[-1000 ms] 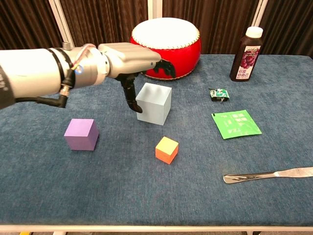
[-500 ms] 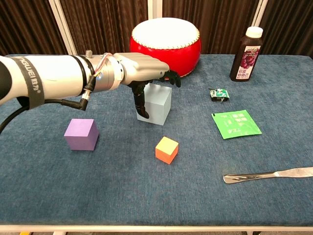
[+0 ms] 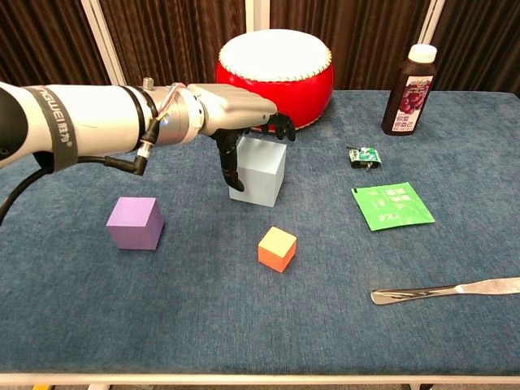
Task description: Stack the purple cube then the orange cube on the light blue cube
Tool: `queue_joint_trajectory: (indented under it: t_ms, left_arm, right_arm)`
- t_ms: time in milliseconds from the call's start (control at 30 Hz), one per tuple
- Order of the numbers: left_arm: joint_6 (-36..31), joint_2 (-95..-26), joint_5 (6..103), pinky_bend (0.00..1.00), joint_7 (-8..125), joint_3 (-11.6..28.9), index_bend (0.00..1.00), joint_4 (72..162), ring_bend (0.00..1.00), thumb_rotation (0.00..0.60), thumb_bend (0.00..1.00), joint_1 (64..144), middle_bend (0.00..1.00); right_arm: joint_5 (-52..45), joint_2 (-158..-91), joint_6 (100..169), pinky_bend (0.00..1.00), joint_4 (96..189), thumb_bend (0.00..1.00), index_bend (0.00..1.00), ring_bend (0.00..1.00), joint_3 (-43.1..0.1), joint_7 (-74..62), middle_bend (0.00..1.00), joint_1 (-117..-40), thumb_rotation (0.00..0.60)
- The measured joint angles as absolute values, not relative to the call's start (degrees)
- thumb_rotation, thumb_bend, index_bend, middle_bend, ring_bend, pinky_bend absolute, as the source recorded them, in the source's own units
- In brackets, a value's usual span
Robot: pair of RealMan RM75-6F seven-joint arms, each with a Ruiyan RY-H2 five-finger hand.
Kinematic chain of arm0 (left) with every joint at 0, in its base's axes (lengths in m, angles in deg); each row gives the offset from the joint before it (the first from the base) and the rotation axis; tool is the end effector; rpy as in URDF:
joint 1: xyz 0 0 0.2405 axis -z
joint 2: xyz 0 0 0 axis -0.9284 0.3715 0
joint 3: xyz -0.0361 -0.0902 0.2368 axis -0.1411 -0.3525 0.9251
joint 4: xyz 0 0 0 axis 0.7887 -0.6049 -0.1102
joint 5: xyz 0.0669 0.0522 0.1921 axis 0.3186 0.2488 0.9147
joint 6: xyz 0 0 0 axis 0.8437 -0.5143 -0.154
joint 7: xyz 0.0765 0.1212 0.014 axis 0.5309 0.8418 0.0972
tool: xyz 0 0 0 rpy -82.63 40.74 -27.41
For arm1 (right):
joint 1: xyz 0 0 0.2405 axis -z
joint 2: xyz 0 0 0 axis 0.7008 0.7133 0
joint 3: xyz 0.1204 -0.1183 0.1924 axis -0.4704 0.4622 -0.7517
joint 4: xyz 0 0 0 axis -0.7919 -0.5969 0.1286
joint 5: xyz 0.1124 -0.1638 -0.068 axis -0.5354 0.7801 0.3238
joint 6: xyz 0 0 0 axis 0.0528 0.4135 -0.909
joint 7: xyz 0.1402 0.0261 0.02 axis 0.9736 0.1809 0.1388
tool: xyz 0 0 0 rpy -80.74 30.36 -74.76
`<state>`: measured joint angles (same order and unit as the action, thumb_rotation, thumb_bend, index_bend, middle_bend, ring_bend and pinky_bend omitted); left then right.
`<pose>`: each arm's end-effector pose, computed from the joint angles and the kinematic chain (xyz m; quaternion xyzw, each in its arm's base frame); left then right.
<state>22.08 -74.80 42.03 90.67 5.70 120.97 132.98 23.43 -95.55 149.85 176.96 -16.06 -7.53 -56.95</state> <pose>-0.0366 0.3728 -0.0837 -0.8507 -0.2838 -0.2972 0.3278 -0.2302 -0.2146 0.1746 0.6409 -0.3767 0.4486 0.4961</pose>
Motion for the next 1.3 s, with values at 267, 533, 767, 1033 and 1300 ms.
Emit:
queue_joint_trajectory:
  t_ms: [267,533,767,1033,1300]
  left_arm:
    - [21.53,-75.04,41.22,0.29,89.98,6.72,0.25,120.18,0.21,0.600,0.13,133.42,0.30]
    - [20.96,-76.22,40.39,0.32,88.90,7.11,0.28,118.35,0.24,0.600,0.16,133.73,0.37]
    - [19.22,-77.05,41.03,0.36,88.40,7.27,0.32,118.05,0.27,0.600,0.19,133.52,0.44]
    - [17.65,-78.20,41.65,0.40,87.52,6.63,0.36,117.32,0.31,0.600,0.22,133.32,0.49]
    - [17.03,-78.10,40.62,0.41,88.17,6.24,0.38,117.47,0.32,0.600,0.23,133.23,0.52]
  right_arm:
    - [23.37,-95.58,149.77,0.00,177.05,0.22,0.00,0.00,-16.05,-7.76,0.00,-56.99,0.600]
    - [22.78,-95.54,149.43,0.00,177.28,0.21,0.00,0.00,-16.28,-7.85,0.00,-57.20,0.600]
    - [22.44,-95.46,149.17,0.00,177.57,0.22,0.00,0.00,-16.39,-8.05,0.00,-57.34,0.600]
    - [22.06,-95.43,148.77,0.00,177.83,0.22,0.00,0.00,-16.48,-8.34,0.00,-57.54,0.600]
    - [21.78,-95.36,148.61,0.00,178.06,0.21,0.00,0.00,-16.57,-8.56,0.00,-57.65,0.600]
